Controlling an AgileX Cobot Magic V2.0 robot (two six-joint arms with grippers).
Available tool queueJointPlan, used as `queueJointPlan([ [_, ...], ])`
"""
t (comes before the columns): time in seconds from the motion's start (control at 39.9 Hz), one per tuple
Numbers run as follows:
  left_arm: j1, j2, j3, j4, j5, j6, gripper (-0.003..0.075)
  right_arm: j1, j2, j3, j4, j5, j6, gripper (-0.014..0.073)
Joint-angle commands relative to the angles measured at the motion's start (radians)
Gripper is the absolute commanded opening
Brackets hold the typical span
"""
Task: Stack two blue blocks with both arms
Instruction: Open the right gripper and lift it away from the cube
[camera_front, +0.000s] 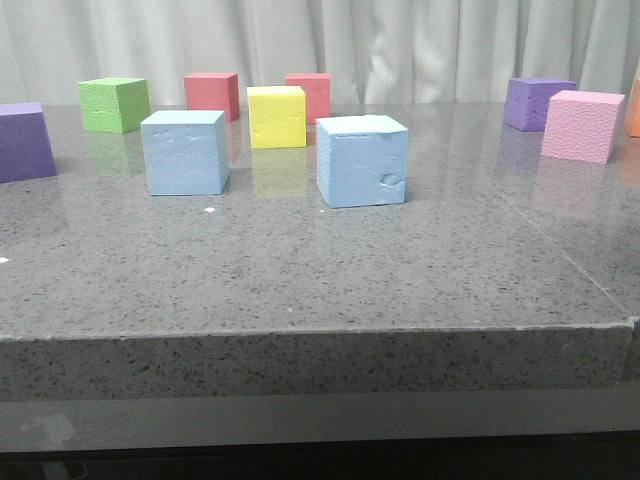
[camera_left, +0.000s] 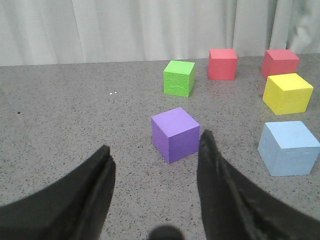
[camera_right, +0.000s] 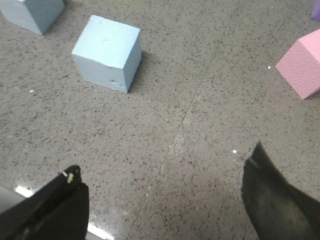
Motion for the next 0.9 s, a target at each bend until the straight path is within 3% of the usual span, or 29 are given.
queueJointPlan([
  [0.0, -0.006, 0.011, -0.027, 0.000, -0.077, -0.008, 0.0364, -0.006, -0.109, 0.049, 0.010, -0.114, -0.016, 0.0627],
  [0.33, -0.006, 0.011, -0.027, 0.000, -0.077, -0.008, 0.0364, -0.006, -0.344, 0.190, 0.010, -0.194, -0.071, 0.0627],
  [0.65, -0.006, 0.011, -0.027, -0.046, -0.092, -0.008, 0.0366, -0.006, -0.358, 0.196, 0.010, -0.169, -0.071, 0.0627],
  [0.73, -0.006, 0.011, -0.027, -0.077, -0.092, -0.008, 0.0419, -0.006, -0.358, 0.196, 0.010, -0.169, -0.071, 0.0627],
  [0.83, -0.006, 0.015, -0.029, -0.084, -0.092, -0.008, 0.0572, -0.006, -0.358, 0.196, 0.010, -0.169, -0.071, 0.0627],
  [0.88, -0.006, 0.025, -0.033, -0.084, -0.083, -0.008, 0.0612, -0.006, -0.358, 0.196, 0.010, -0.169, -0.071, 0.0627],
])
